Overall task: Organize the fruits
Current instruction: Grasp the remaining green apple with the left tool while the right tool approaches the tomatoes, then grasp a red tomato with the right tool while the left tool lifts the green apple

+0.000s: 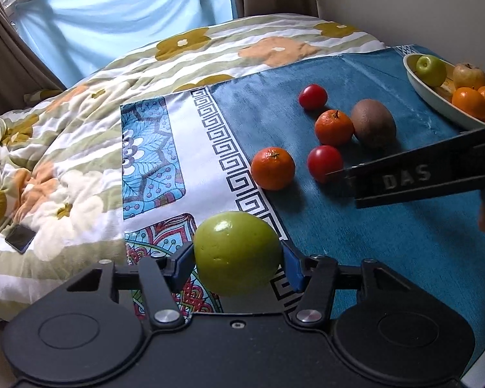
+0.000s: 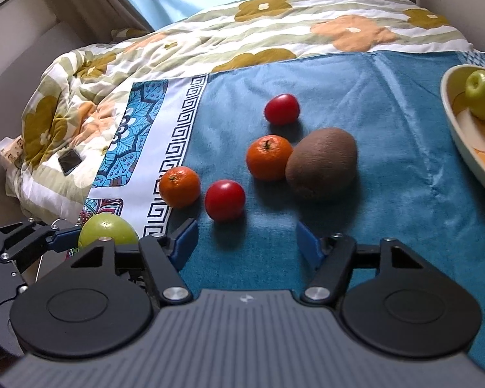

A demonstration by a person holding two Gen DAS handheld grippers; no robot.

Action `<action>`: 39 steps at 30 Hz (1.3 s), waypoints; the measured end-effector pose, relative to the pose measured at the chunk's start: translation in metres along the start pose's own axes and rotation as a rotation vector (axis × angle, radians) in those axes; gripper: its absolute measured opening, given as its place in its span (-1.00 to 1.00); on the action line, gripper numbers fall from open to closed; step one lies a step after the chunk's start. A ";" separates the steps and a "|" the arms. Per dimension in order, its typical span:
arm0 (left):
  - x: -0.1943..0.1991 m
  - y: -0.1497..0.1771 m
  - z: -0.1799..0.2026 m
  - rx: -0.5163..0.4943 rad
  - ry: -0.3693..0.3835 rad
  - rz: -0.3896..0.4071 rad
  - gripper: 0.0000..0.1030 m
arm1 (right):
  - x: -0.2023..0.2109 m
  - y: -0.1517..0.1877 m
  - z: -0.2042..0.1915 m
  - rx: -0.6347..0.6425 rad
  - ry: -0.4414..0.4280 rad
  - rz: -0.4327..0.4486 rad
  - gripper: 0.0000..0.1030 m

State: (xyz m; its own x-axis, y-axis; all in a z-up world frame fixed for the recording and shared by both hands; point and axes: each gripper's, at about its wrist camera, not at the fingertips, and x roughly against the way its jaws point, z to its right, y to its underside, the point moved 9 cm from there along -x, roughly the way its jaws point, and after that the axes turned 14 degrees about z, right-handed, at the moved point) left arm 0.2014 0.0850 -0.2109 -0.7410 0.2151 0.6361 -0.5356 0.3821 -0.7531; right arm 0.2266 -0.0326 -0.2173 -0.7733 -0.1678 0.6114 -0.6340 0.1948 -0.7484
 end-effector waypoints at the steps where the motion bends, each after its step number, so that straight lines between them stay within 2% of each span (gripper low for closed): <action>1: 0.000 0.000 0.000 -0.001 0.001 0.000 0.18 | -0.002 0.000 -0.001 0.005 -0.002 0.000 0.50; 5: 0.001 0.001 -0.001 0.008 0.007 -0.001 0.18 | -0.009 -0.002 -0.008 0.036 -0.009 0.010 0.44; 15: 0.003 0.004 -0.007 0.027 -0.007 -0.001 0.18 | -0.020 -0.005 -0.012 0.082 -0.008 0.014 0.09; 20: 0.005 0.004 -0.009 0.040 -0.015 -0.003 0.18 | -0.022 -0.005 -0.014 0.101 -0.017 0.017 0.02; 22: 0.006 0.004 -0.009 0.048 -0.020 -0.002 0.18 | -0.022 -0.006 -0.016 0.103 -0.032 0.018 -0.12; 32: 0.028 -0.012 -0.009 0.079 -0.056 0.042 0.18 | 0.003 -0.016 -0.015 0.108 -0.058 0.045 -0.12; 39: 0.052 -0.030 0.006 0.105 -0.095 0.073 0.18 | 0.031 -0.030 0.000 0.118 -0.085 0.073 -0.12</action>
State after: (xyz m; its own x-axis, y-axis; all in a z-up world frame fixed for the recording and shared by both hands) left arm 0.1764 0.0789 -0.1557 -0.8120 0.1506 0.5640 -0.5147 0.2712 -0.8134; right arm 0.2216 -0.0434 -0.1752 -0.8108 -0.2392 0.5342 -0.5672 0.0958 -0.8180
